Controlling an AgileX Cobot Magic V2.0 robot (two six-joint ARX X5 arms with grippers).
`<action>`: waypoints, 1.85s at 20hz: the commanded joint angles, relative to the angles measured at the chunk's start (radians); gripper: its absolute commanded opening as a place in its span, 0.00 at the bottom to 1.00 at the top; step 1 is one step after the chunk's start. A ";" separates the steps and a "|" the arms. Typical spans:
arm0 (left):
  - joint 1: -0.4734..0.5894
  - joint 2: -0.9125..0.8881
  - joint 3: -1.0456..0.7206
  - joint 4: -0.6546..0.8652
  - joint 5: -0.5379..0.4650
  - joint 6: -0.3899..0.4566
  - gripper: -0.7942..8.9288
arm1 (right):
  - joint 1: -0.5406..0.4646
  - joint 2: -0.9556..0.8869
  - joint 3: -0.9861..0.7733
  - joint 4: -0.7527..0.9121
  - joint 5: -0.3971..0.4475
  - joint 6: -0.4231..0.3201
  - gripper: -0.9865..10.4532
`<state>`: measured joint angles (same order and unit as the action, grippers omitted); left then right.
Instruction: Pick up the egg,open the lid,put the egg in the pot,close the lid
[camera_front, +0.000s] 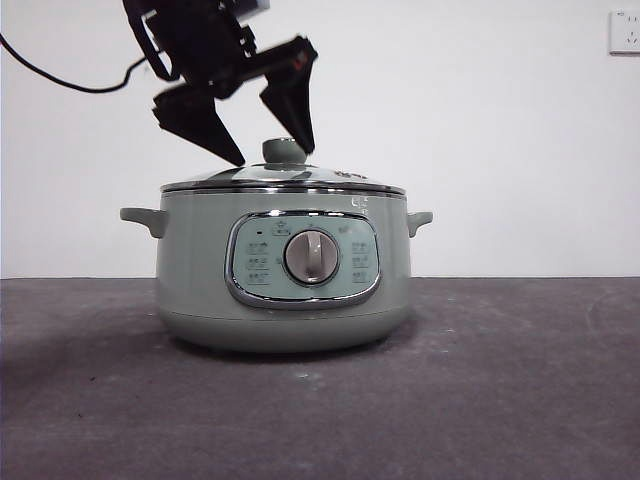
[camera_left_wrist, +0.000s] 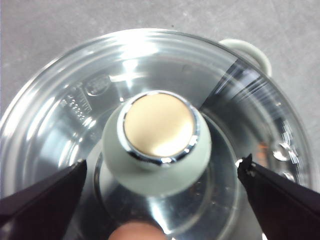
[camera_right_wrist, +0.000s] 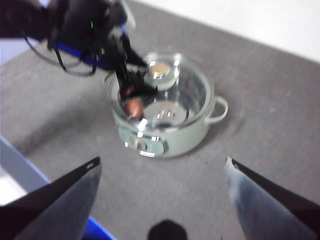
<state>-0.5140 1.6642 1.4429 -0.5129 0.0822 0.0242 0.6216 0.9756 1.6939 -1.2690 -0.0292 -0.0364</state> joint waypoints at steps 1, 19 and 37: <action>-0.003 -0.064 -0.007 -0.021 0.003 -0.005 0.63 | 0.001 0.013 -0.001 -0.026 -0.026 0.013 0.44; -0.004 -0.636 0.006 -0.537 0.217 -0.005 0.08 | 0.002 0.122 -0.001 -0.101 -0.130 0.009 0.08; -0.001 -0.640 0.005 -0.537 0.198 0.041 0.08 | 0.001 0.108 -0.001 -0.101 -0.122 0.039 0.09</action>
<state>-0.5137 1.0252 1.4460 -1.0573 0.2779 0.0387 0.6216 1.0870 1.6939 -1.3548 -0.1543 -0.0071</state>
